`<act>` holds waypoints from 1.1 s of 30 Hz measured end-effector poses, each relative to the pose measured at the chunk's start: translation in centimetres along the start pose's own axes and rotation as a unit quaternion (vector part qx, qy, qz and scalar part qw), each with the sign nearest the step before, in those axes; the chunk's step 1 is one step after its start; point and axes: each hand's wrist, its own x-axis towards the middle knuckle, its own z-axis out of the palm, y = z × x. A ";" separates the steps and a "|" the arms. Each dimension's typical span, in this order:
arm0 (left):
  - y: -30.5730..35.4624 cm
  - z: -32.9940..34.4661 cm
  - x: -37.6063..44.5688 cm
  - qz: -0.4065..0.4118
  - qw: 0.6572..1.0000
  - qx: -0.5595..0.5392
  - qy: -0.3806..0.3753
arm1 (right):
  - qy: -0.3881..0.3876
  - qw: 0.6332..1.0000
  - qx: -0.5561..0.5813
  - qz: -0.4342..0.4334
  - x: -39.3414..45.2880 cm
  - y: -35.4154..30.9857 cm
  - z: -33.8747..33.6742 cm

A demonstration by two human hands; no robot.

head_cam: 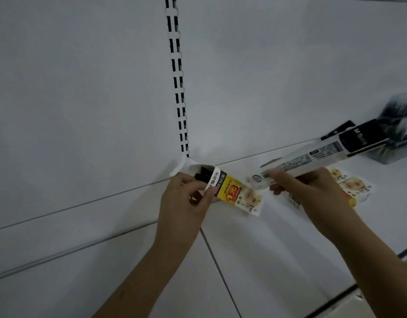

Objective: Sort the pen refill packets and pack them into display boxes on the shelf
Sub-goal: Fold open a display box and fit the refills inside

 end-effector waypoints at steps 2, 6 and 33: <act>0.8 -1.1 0.1 0.074 0.997 0.021 0.026 | 0.000 0.999 0.000 -0.036 -0.3 -2.4 -0.5; 1.6 -2.4 -0.2 0.200 0.977 0.068 0.036 | -0.014 0.995 -0.011 -0.094 -1.2 -6.8 -0.6; 1.0 -4.2 0.0 0.208 0.969 0.123 -0.052 | -0.114 0.963 -0.233 -0.073 3.0 -9.1 6.4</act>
